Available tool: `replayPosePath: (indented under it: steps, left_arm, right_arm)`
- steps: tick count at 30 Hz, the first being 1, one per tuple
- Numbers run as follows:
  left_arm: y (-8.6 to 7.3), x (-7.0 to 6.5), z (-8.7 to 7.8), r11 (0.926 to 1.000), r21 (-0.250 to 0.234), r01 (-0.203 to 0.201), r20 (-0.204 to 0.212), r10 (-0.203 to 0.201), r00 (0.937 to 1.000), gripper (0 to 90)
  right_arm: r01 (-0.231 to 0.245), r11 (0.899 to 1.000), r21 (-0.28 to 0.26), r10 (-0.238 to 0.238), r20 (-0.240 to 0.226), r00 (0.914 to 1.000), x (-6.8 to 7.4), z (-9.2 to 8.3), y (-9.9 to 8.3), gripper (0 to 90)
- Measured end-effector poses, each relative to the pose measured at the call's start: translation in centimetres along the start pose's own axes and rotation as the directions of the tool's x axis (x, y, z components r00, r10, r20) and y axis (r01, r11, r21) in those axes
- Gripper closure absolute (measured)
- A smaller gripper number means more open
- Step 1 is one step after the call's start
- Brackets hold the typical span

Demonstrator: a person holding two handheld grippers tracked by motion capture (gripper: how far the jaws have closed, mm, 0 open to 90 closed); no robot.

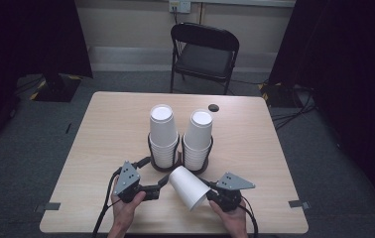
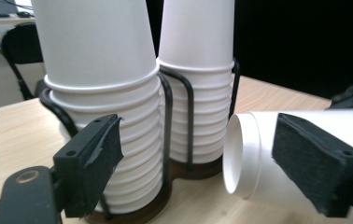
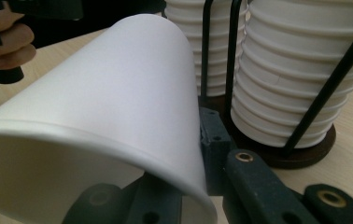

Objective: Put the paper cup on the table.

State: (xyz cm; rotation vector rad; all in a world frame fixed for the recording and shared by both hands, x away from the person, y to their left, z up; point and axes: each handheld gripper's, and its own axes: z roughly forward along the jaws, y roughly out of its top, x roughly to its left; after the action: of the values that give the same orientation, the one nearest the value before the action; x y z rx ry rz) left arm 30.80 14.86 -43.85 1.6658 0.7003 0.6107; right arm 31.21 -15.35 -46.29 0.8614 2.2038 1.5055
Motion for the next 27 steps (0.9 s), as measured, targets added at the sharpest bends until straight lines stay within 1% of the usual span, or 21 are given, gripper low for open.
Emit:
replayPosePath:
  steps: [3, 4, 5, 6, 7, 8, 9, 10, 11, 14, 15, 16, 17, 18, 19, 20, 21, 22, 23, 25, 27]
  left_arm:
    - [-0.2, 0.0, -0.1, 0.9988, 0.023, -0.043, -0.01, 0.043, 0.999, 15.4]
    - [-0.3, 0.0, -0.1, 0.9982, 0.029, -0.053, 0.007, 0.053, 0.9986, 15.5]
    - [-0.5, 0.0, -0.1, 0.9962, 0.037, -0.079, 0.027, 0.078, 0.9966, 15.5]
    - [-0.6, -0.1, -0.1, 0.9934, 0.045, -0.105, 0.026, 0.104, 0.9942, 15.7]
    - [-0.7, -0.2, -0.1, 0.9913, 0.052, -0.121, 0.021, 0.12, 0.9925, 15.7]
    - [-0.7, -0.3, -0.1, 0.9867, 0.066, -0.149, 0.009, 0.148, 0.9889, 15.6]
    - [-0.7, -0.3, -0.1, 0.9867, 0.066, -0.149, 0.009, 0.148, 0.9889, 15.5]
    - [-0.7, -0.5, -0.1, 0.9829, 0.071, -0.17, 0.009, 0.17, 0.9855, 15.5]
    - [-0.7, -0.6, 0.0, 0.9809, 0.073, -0.18, 0.005, 0.18, 0.9836, 15.5]
    - [-0.7, -1.2, 0.2, 0.9615, 0.101, -0.256, 0.014, 0.256, 0.9667, 15.6]
    - [-0.8, -1.4, 0.3, 0.956, 0.106, -0.274, 0.019, 0.273, 0.9618, 15.6]
    - [-0.8, -1.6, 0.4, 0.9483, 0.111, -0.297, 0.028, 0.296, 0.9547, 15.7]
    - [-0.9, -1.8, 0.4, 0.9441, 0.111, -0.31, 0.033, 0.309, 0.9506, 15.6]
    - [-1.0, -2.2, 0.5, 0.9331, 0.118, -0.34, 0.026, 0.339, 0.9404, 15.7]
    - [-1.0, -2.2, 0.5, 0.9331, 0.118, -0.34, 0.026, 0.339, 0.9404, 15.7]
    - [-1.1, -2.4, 0.5, 0.9231, 0.123, -0.365, 0.036, 0.363, 0.9311, 15.6]
    - [-1.1, -2.4, 0.5, 0.9231, 0.123, -0.365, 0.036, 0.363, 0.9311, 15.6]
    - [-1.2, -2.7, 0.6, 0.9075, 0.139, -0.396, 0.031, 0.396, 0.9178, 15.6]
    - [-1.2, -2.7, 0.6, 0.9075, 0.139, -0.396, 0.031, 0.396, 0.9178, 15.6]
    - [-1.3, -3.0, 0.7, 0.8899, 0.157, -0.428, 0.032, 0.429, 0.9029, 15.5]
    - [-1.3, -3.5, 0.8, 0.8608, 0.178, -0.477, 0.019, 0.482, 0.8762, 15.6]
  right_arm:
    - [-0.01, 1.0, 0.028, 0.01, -0.01, 0.9999, -0.3, 0.1, 0.2, 86.4]
    - [-0.014, 0.999, 0.035, 0.014, -0.015, 0.9998, -0.3, 0.1, 0.3, 86.4]
    - [-0.018, 0.999, 0.037, 0.019, -0.022, 0.9996, -0.4, 0.2, 0.3, 86.4]
    - [-0.034, 0.998, 0.044, 0.035, -0.037, 0.9987, -0.5, 0.2, 0.5, 86.3]
    - [-0.034, 0.998, 0.044, 0.035, -0.037, 0.9987, -0.5, 0.2, 0.5, 86.3]
    - [-0.032, 0.998, 0.055, 0.034, -0.037, 0.9987, -0.7, 0.2, 0.7, 86.3]
    - [-0.032, 0.998, 0.055, 0.034, -0.037, 0.9987, -0.7, 0.2, 0.7, 86.3]
    - [-0.034, 0.997, 0.063, 0.037, -0.037, 0.9987, -0.7, 0.2, 0.7, 86.4]
    - [-0.032, 0.997, 0.073, 0.035, -0.038, 0.9987, -0.8, 0.2, 0.8, 86.4]
    - [-0.028, 0.995, 0.093, 0.033, -0.051, 0.9982, -1.1, 0.2, 1.0, 86.4]
    - [-0.028, 0.995, 0.093, 0.033, -0.051, 0.9982, -1.1, 0.2, 1.0, 86.4]
    - [-0.034, 0.995, 0.091, 0.04, -0.057, 0.9976, -1.2, 0.1, 1.1, 86.3]
    - [-0.036, 0.995, 0.09, 0.042, -0.062, 0.9972, -1.3, 0.0, 1.1, 86.4]
    - [-0.037, 0.995, 0.096, 0.043, -0.067, 0.9968, -1.3, -0.2, 1.3, 86.3]
    - [-0.037, 0.995, 0.096, 0.043, -0.067, 0.9968, -1.3, -0.2, 1.3, 86.3]
    - [-0.033, 0.993, 0.109, 0.041, -0.075, 0.9964, -1.4, -0.3, 1.4, 86.3]
    - [-0.033, 0.993, 0.109, 0.041, -0.075, 0.9964, -1.4, -0.3, 1.4, 86.3]
    - [-0.026, 0.992, 0.123, 0.036, -0.081, 0.9961, -1.5, -0.3, 1.7, 86.3]
    - [-0.026, 0.992, 0.123, 0.036, -0.081, 0.9961, -1.5, -0.3, 1.7, 86.3]
    - [-0.025, 0.991, 0.132, 0.036, -0.085, 0.9957, -1.5, -0.4, 1.9, 86.2]
    - [-0.034, 0.99, 0.14, 0.046, -0.085, 0.9953, -1.6, -0.4, 2.1, 86.2]
